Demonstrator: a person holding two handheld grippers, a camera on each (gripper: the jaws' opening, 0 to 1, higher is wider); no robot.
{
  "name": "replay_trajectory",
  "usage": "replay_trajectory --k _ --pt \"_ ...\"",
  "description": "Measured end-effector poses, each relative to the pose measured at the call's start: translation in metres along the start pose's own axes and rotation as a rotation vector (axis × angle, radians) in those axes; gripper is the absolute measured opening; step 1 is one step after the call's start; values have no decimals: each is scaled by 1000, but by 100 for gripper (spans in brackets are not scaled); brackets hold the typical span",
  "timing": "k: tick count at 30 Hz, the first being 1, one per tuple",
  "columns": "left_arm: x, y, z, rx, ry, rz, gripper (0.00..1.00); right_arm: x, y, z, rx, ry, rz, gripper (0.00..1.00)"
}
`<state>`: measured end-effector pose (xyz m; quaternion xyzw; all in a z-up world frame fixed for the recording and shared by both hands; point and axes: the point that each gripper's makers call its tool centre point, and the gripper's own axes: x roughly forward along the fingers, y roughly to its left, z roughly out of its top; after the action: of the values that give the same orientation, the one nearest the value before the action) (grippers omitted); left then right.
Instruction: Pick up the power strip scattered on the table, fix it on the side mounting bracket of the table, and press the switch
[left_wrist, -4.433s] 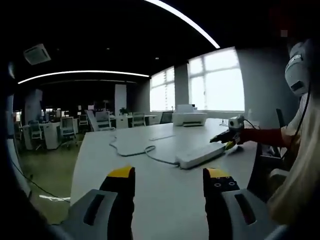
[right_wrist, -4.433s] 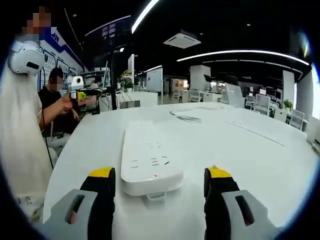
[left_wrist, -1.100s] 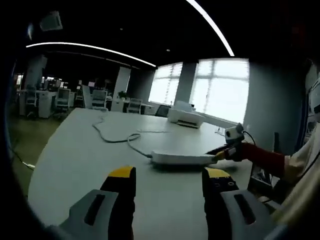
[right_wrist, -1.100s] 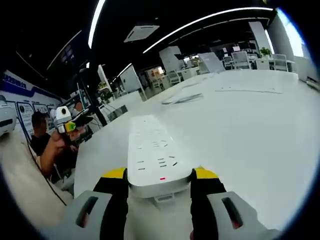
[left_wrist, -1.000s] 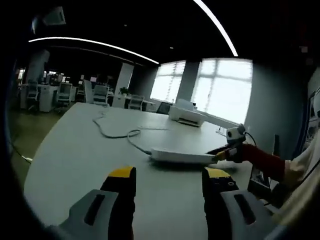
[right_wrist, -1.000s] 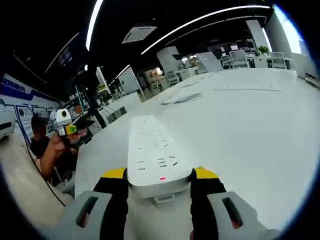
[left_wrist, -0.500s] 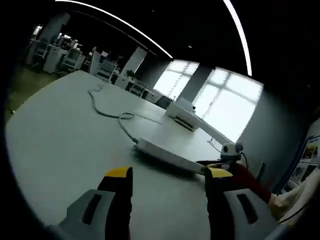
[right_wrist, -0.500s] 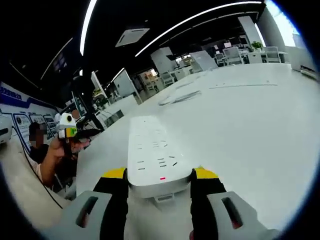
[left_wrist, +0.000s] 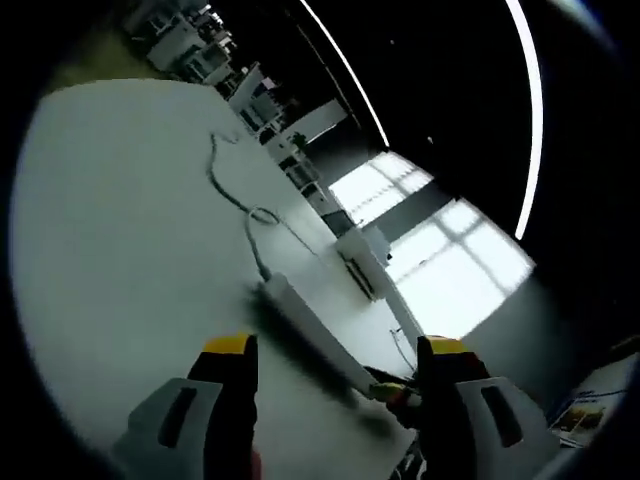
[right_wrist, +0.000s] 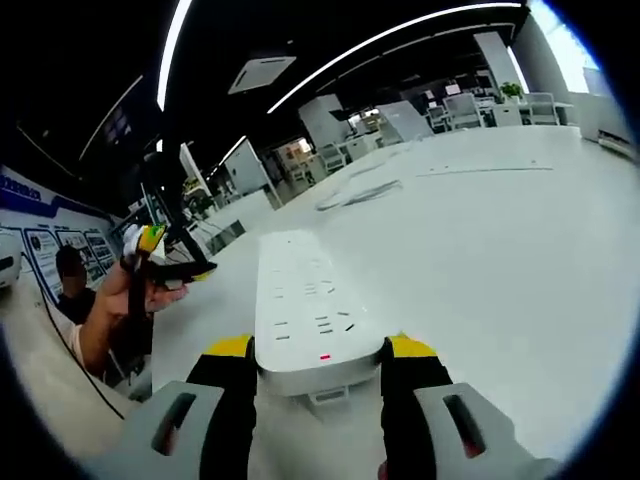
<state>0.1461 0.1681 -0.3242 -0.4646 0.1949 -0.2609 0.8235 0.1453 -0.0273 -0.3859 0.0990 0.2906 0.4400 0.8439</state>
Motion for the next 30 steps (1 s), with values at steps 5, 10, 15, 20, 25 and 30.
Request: replay_trajectory --k 5,10,15,20,25,30 --pt "9 7 -1 -63 0 12 71 0 -1 0 0 0 -2 44" --pt "17 6 4 -111 -8 20 71 -1 -1 0 4 -1 -1 44" --pt "24 8 5 -142 -8 23 71 -1 -1 0 1 2 -2 44" --pt "32 9 -2 -157 0 23 71 -1 -2 0 -1 5 -3 44" --pt "42 11 -9 -178 10 17 71 -1 -2 0 -1 7 -4 44" --pt "50 11 -11 -209 4 10 70 -1 -2 -1 -12 23 -11 44"
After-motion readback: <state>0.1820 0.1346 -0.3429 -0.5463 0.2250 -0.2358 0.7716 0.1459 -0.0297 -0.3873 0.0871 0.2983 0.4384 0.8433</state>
